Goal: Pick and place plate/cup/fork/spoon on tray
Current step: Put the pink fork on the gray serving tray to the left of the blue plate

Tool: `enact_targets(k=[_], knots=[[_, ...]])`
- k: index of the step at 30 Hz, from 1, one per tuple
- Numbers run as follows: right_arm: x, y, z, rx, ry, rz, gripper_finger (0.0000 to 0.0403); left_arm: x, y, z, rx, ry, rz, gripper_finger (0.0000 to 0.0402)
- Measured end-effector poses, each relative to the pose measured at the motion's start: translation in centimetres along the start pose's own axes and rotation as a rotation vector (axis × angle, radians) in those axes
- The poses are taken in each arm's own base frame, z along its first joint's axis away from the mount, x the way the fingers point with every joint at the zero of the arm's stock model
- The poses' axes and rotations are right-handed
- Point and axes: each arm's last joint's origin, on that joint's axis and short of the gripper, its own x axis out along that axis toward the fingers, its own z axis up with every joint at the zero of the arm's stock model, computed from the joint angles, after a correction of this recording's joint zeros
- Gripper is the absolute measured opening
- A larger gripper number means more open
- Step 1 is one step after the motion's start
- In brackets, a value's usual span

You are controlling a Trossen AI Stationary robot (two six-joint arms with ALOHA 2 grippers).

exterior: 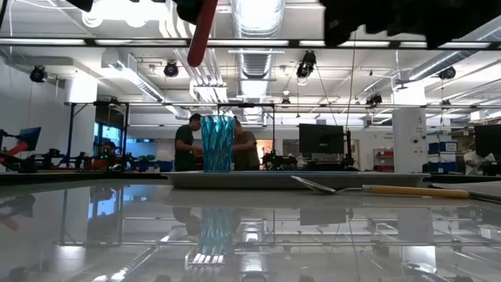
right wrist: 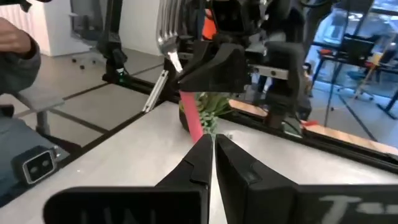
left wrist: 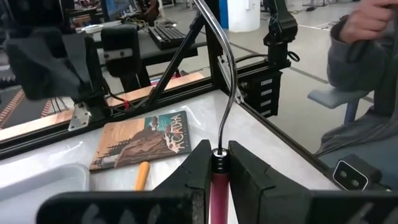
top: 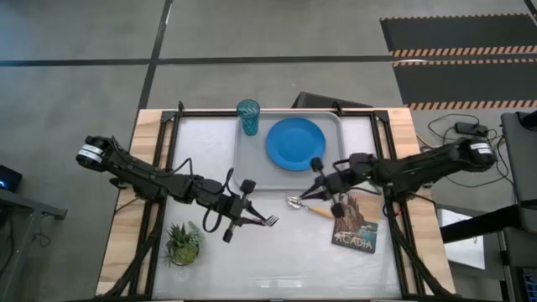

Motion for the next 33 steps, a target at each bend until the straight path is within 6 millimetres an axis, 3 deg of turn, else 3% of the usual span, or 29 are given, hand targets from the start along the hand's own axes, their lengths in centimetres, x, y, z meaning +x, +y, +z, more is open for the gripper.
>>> enact_targets(k=[13, 26, 33], knots=[[5.1, -1.1, -1.4, -0.051, -0.179, 0.144, 0.0009, -0.3, 0.0, -1.0, -0.003, -0.023, 0.001, 0.0019], [9.3, -2.2, -1.7, -0.026, -0.195, 0.236, 0.0010, -0.4, -0.1, -1.2, -0.008, -0.025, -0.002, 0.0019], [10.2, -2.6, -0.9, -0.044, -0.215, 0.268, 0.0070, -0.4, -0.1, -1.1, -0.008, -0.040, -0.004, 0.0019]])
